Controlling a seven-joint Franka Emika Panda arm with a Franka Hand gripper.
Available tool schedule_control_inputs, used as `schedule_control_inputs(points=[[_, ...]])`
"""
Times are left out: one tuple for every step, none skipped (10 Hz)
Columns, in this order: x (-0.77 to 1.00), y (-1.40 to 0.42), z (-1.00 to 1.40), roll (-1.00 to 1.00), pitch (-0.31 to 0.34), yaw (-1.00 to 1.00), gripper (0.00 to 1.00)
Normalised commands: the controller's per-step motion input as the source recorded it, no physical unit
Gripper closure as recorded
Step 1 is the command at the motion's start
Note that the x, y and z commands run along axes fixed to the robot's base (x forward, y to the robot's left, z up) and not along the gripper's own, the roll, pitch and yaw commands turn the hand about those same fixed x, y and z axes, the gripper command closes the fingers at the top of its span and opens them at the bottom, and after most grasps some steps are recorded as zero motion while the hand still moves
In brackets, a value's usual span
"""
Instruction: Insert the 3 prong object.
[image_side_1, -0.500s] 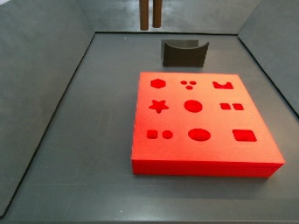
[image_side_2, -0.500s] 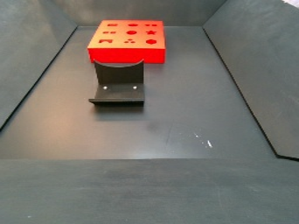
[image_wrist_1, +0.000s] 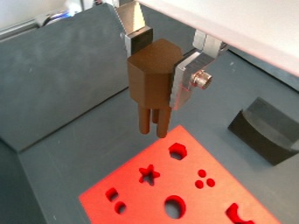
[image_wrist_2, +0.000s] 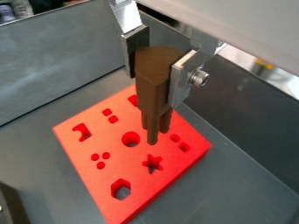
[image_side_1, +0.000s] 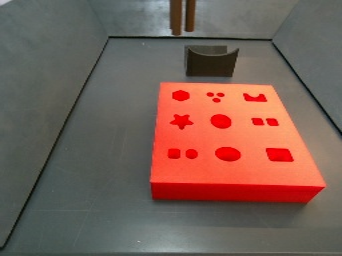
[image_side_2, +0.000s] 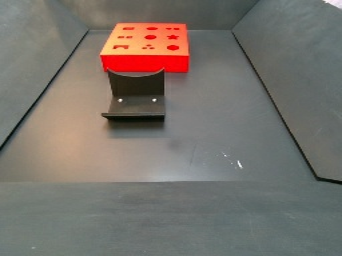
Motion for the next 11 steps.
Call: schedule_control_inputs(points=[[0.58, 0.0, 0.0, 0.23, 0.09, 0.61, 1.0], [0.54, 0.0, 0.0, 0.29, 0.094, 0.61, 1.0], [0.49, 0.0, 0.0, 0.3, 0.11, 0.64, 1.0], [0.44, 0.0, 0.0, 0.26, 0.133, 0.67, 1.0], [0.49, 0.0, -0.17, 0.16, 0.066, 0.66, 1.0], [0.37, 0.09, -0.51, 0.06, 0.0, 0.64, 1.0], [0.25, 0.21, -0.58, 0.0, 0.0, 0.59, 1.0], [0.28, 0.27, -0.52, 0.0, 0.0, 0.56, 1.0], [0.35, 0.29, -0.36, 0.05, 0.0, 0.51, 1.0], [0.19, 0.18, -0.05, 0.0, 0.0, 0.19, 1.0], [0.05, 0.0, -0.04, 0.0, 0.026, 0.0, 1.0]])
